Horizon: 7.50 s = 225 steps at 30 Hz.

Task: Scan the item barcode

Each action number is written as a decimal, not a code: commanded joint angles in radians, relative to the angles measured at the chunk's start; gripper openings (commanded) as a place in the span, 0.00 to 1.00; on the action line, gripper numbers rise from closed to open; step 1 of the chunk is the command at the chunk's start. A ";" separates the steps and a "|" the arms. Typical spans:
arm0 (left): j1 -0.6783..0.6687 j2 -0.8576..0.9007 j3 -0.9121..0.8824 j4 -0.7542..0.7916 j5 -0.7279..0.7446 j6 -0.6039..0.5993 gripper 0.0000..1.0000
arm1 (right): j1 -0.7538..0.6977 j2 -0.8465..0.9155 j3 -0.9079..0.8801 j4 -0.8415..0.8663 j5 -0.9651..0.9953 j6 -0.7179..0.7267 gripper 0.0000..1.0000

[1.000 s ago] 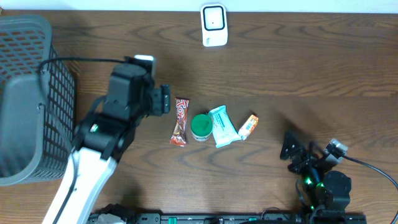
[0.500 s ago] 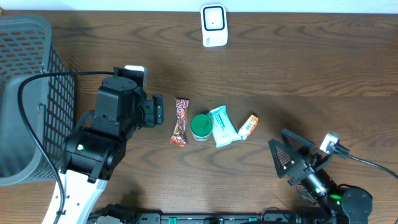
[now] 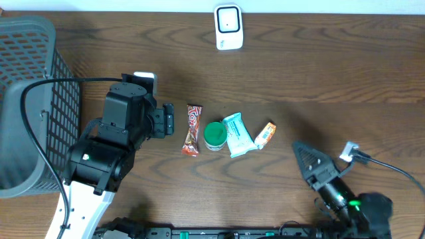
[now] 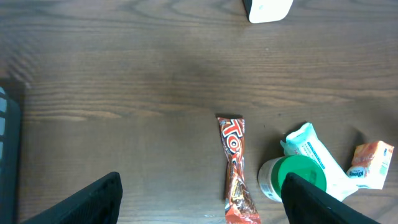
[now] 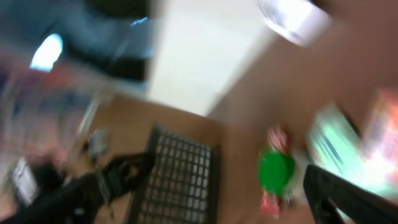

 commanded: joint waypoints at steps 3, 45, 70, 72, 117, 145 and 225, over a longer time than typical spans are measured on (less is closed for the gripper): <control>0.000 0.003 0.010 0.002 -0.012 -0.049 0.82 | 0.001 0.056 -0.002 -0.324 0.103 0.659 0.99; 0.000 0.004 0.009 -0.001 -0.012 -0.069 0.83 | -0.001 1.281 -0.032 0.714 -0.249 0.688 0.99; 0.000 0.004 0.009 -0.001 -0.012 -0.069 0.83 | 0.000 1.604 -0.003 1.097 -0.354 0.433 0.99; 0.000 0.004 0.009 -0.001 -0.012 -0.069 0.82 | 0.000 1.599 -0.003 1.165 -0.410 0.422 0.99; 0.000 0.004 0.009 -0.002 -0.012 -0.069 0.82 | 0.002 0.678 0.490 -0.219 0.327 -1.215 0.99; 0.000 0.004 0.009 -0.001 -0.012 -0.069 0.83 | 0.321 1.222 0.423 -0.075 0.388 -1.665 0.99; 0.000 0.004 0.009 -0.001 -0.012 -0.069 0.83 | 0.449 1.252 0.460 -0.144 0.765 -1.015 0.01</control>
